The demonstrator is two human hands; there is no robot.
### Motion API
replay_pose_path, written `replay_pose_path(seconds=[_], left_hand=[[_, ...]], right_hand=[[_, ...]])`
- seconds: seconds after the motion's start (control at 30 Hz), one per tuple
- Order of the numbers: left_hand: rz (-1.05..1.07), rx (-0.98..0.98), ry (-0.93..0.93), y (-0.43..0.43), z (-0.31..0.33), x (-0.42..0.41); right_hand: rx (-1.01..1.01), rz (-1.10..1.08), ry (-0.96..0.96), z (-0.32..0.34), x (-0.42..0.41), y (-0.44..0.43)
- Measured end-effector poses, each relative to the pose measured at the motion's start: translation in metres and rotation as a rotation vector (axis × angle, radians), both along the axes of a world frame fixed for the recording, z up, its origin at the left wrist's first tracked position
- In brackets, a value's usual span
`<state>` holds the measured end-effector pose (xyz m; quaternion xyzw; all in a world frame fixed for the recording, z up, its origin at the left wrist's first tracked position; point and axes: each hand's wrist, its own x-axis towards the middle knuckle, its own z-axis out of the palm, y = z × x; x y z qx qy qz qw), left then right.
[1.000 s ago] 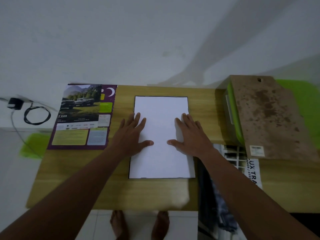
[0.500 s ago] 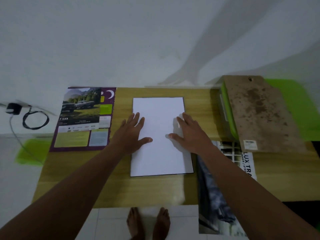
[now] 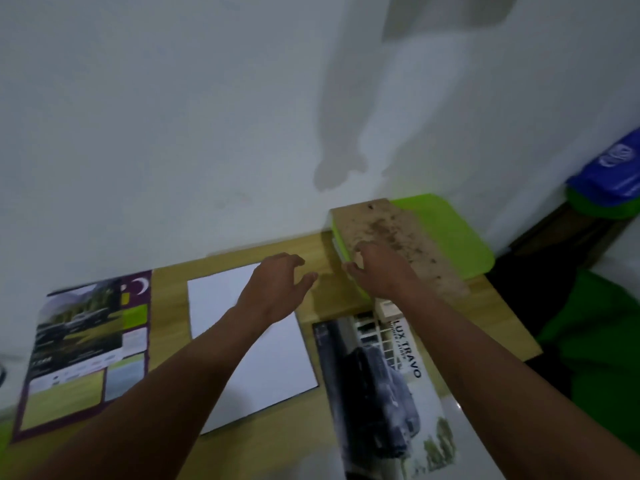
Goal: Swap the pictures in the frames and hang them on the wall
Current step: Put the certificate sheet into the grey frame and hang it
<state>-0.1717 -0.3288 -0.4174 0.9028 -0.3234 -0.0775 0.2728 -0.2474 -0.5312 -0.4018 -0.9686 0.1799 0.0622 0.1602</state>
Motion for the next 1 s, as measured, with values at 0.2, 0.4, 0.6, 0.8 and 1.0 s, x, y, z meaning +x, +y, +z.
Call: replay_pose_path(seconds=[0.2, 0.4, 0.6, 0.8, 1.0], left_hand=[[0.059, -0.020, 0.121, -0.090, -0.006, -0.017], [0.152, 0.059, 0.182, -0.148, -0.032, -0.035], [0.366, -0.047, 0.270, -0.176, -0.041, -0.049], [0.550, -0.252, 0.530, -0.181, -0.036, -0.048], [0.575, -0.386, 0.670, -0.147, -0.026, -0.039]], right_hand=[[-0.028, -0.132, 0.053, -0.003, -0.025, -0.099], [0.009, -0.192, 0.157, -0.033, -0.040, -0.173], [0.098, -0.248, 0.086, -0.054, -0.038, -0.198], [0.331, -0.366, 0.013, -0.049, -0.033, -0.201], [0.653, -0.386, 0.041, -0.024, -0.038, -0.183]])
